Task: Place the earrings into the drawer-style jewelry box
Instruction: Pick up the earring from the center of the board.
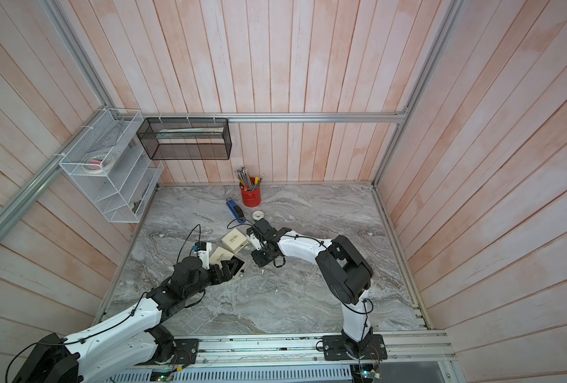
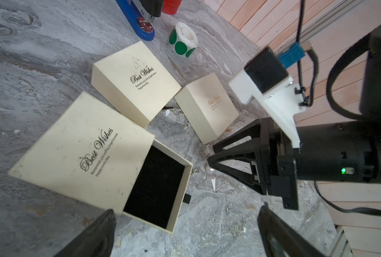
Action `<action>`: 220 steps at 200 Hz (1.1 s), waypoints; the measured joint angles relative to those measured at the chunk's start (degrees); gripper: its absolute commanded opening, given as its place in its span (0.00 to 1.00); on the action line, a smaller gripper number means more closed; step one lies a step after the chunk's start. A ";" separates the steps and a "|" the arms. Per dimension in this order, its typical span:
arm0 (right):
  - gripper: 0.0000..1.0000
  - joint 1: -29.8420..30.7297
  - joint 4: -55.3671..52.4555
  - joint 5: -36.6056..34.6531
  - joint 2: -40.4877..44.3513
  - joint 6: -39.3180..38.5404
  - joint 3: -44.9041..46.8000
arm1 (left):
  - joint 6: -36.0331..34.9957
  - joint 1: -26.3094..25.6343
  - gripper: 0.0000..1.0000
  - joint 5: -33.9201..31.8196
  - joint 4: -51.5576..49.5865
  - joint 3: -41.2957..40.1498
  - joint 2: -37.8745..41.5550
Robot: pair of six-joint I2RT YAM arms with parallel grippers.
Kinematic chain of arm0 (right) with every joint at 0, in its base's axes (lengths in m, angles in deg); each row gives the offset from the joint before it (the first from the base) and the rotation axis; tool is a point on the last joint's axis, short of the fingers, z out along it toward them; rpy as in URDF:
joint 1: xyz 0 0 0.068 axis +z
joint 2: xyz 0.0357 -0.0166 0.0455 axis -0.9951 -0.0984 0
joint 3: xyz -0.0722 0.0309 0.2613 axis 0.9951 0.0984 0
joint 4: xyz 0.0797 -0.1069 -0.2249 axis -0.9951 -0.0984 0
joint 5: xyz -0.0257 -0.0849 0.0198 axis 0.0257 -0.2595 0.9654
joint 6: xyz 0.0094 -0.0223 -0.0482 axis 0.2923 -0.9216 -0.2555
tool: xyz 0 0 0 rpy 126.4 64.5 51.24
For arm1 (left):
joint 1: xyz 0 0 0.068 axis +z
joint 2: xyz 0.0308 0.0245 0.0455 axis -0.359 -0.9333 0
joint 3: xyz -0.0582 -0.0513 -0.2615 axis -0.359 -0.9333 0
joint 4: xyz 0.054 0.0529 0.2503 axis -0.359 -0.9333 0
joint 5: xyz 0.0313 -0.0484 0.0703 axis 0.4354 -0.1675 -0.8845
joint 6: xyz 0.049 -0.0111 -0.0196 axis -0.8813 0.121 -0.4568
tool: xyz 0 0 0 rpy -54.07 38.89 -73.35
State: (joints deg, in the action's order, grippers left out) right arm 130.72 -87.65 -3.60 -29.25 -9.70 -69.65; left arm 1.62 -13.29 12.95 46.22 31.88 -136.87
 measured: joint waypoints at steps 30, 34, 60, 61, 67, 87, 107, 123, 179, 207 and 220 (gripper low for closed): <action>0.36 0.22 -1.79 -0.70 -1.49 2.95 -1.73 | -0.04 0.00 1.00 -0.52 -0.02 0.00 0.00; 0.36 0.24 -1.95 -0.81 -1.57 3.63 -1.81 | -0.04 0.00 1.00 -0.61 -0.02 0.00 0.00; 0.37 0.33 -2.80 -1.09 -1.62 6.05 -1.88 | -0.07 0.00 1.00 -1.05 -0.02 0.00 0.00; 0.36 0.35 -2.84 -1.09 -1.62 6.21 -1.88 | -0.07 0.00 1.00 -1.05 -0.02 0.00 0.00; 0.36 0.37 -2.99 -1.14 -1.64 6.67 -1.88 | -0.07 0.00 1.00 -1.09 -0.02 0.00 0.00; 0.35 0.37 -3.43 -1.20 -1.73 7.69 -1.88 | -0.26 0.00 1.00 -1.27 -0.04 0.00 -0.11; 0.34 0.46 -3.85 -1.20 -2.05 8.28 -1.90 | -0.46 0.00 0.99 -1.27 -0.04 0.00 -0.39; 0.34 0.48 -4.09 -1.22 -2.38 8.46 -1.90 | -0.48 0.00 1.00 -1.27 -0.04 0.00 -0.48; 0.27 0.48 -4.50 -1.66 -2.38 8.85 -1.99 | -0.55 0.00 1.00 -1.29 -0.09 0.13 -1.36; 0.26 0.52 -4.59 -1.70 -2.38 8.92 -1.99 | -0.96 0.00 1.00 -1.29 -0.09 0.50 -2.23; 0.26 0.52 -4.61 -1.70 -2.38 8.92 -1.99 | -1.11 0.00 1.00 -1.27 -0.07 0.57 -2.54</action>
State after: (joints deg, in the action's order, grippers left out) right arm 131.25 -92.26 -5.31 -31.63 -0.78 -71.64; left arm 0.50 -13.29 11.68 46.16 32.45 -139.41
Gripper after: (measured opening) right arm 0.266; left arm 0.997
